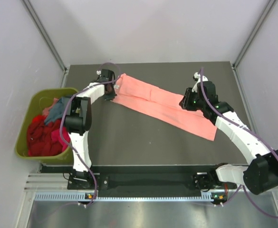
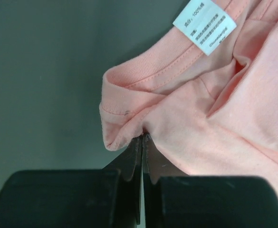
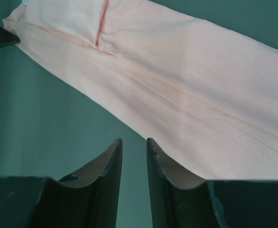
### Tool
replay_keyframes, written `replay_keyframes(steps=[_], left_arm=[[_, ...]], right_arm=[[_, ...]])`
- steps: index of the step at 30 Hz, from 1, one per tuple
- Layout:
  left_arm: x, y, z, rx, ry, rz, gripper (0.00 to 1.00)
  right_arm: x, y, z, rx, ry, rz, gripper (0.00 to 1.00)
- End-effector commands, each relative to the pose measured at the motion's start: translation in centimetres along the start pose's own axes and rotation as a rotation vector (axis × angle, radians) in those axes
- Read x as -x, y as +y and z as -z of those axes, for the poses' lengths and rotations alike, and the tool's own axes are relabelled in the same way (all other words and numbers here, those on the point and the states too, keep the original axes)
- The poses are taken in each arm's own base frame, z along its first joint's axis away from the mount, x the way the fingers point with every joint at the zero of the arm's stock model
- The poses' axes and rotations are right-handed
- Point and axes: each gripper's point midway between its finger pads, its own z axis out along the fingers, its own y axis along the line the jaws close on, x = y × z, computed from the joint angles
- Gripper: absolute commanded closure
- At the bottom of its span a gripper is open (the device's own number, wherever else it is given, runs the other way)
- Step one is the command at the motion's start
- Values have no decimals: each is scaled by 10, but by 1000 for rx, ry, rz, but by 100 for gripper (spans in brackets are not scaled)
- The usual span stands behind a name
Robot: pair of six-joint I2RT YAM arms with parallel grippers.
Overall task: Fold and stack the t-shirts
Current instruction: Fold the tshirt
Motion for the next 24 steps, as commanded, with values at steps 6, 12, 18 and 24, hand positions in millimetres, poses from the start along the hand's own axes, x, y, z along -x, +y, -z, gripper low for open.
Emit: replay_keyframes(steps=[6, 12, 18, 24], left_arm=[[64, -16, -37, -16, -126, -16, 100], [88, -45, -45, -99, -111, -24, 100], [106, -48, 48, -141, -237, 20, 78], [58, -97, 137, -419, -238, 29, 75]], right_arm=[[35, -14, -7, -97, -115, -30, 73], [43, -31, -12, -160, -135, -36, 72], [43, -48, 2, -221, -101, -38, 72], [51, -51, 39, -244, -116, -55, 72]])
